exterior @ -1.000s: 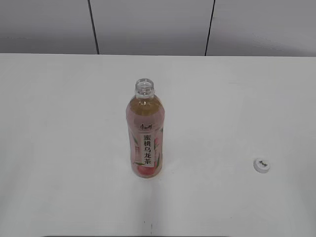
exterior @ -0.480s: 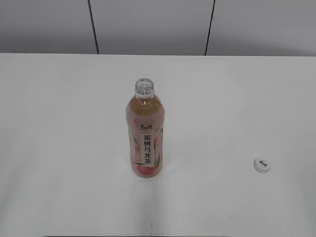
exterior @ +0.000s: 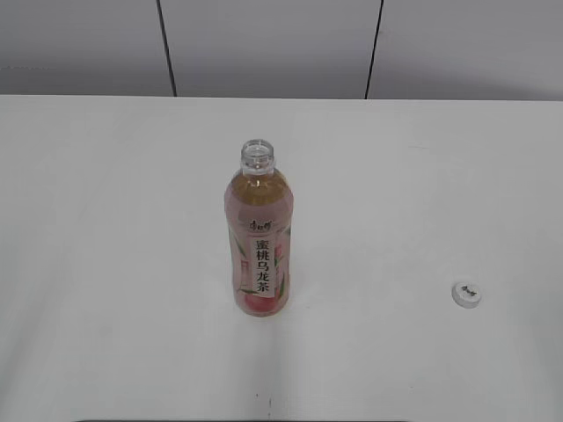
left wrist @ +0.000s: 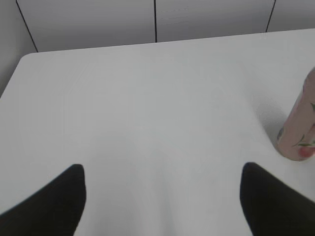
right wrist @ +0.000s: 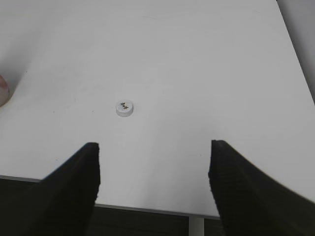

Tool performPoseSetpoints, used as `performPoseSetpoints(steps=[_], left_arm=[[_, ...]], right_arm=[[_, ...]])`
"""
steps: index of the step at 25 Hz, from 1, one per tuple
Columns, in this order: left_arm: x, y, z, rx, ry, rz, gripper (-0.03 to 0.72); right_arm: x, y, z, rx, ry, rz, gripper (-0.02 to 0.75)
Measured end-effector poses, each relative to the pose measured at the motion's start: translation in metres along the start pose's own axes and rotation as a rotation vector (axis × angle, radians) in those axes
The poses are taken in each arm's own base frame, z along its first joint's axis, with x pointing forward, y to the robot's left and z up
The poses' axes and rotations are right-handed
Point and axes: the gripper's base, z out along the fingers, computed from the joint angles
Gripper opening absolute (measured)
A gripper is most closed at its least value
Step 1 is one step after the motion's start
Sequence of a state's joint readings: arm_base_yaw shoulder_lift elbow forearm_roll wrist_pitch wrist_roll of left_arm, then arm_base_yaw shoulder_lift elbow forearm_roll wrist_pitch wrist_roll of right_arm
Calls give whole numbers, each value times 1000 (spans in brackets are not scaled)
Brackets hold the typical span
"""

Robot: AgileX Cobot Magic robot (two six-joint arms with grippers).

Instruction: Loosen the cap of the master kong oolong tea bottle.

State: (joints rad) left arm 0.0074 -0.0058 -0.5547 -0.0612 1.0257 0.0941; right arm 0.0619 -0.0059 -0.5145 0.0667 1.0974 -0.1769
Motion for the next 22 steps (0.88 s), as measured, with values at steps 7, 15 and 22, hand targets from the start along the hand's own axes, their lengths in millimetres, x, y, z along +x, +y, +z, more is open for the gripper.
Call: performPoseSetpoints(steps=[7, 15, 22], left_arm=[[0, 0, 0, 3, 0, -2, 571], [0, 0, 0, 3, 0, -2, 571], [0, 0, 0, 28, -1, 8, 571]], right_arm=[[0, 0, 0, 0, 0, 0, 525], [0, 0, 0, 0, 0, 0, 525], [0, 0, 0, 0, 0, 0, 525]])
